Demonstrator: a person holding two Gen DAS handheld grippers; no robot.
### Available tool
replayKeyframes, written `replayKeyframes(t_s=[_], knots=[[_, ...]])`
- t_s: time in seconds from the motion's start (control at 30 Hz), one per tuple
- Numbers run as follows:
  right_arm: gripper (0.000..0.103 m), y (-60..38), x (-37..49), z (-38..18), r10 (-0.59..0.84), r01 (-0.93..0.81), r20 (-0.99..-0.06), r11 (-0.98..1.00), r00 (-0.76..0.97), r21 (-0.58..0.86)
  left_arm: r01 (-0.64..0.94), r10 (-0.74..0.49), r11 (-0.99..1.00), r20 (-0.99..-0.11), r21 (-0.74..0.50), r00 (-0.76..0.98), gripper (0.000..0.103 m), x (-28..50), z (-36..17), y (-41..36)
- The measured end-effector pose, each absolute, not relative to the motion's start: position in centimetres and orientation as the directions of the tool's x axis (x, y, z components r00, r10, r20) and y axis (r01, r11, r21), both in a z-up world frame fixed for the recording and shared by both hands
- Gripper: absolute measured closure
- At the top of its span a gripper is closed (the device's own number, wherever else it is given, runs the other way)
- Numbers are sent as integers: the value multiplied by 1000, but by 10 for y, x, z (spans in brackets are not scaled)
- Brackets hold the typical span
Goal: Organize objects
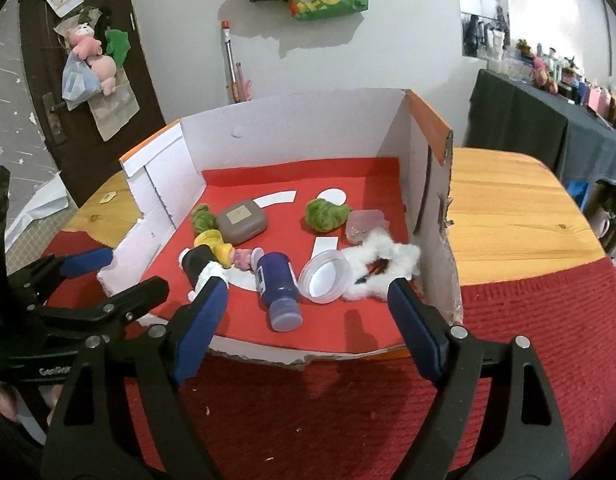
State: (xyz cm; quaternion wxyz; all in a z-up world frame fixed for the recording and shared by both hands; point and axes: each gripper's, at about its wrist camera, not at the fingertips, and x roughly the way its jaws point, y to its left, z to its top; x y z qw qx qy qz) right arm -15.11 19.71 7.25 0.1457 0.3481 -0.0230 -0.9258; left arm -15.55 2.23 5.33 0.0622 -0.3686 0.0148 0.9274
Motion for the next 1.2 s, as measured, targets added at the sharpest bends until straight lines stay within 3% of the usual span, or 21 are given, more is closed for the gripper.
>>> replayKeyframes(t_s=[0.33, 1.2], knots=[[15, 201, -152, 72, -254, 225, -624, -966, -739, 127, -75, 72, -997, -636, -22, -768, 0, -152, 60, 14], [12, 197, -150, 65, -241, 228, -606, -968, -758, 101, -41, 34, -999, -662, -5, -749, 0, -157, 42, 11]])
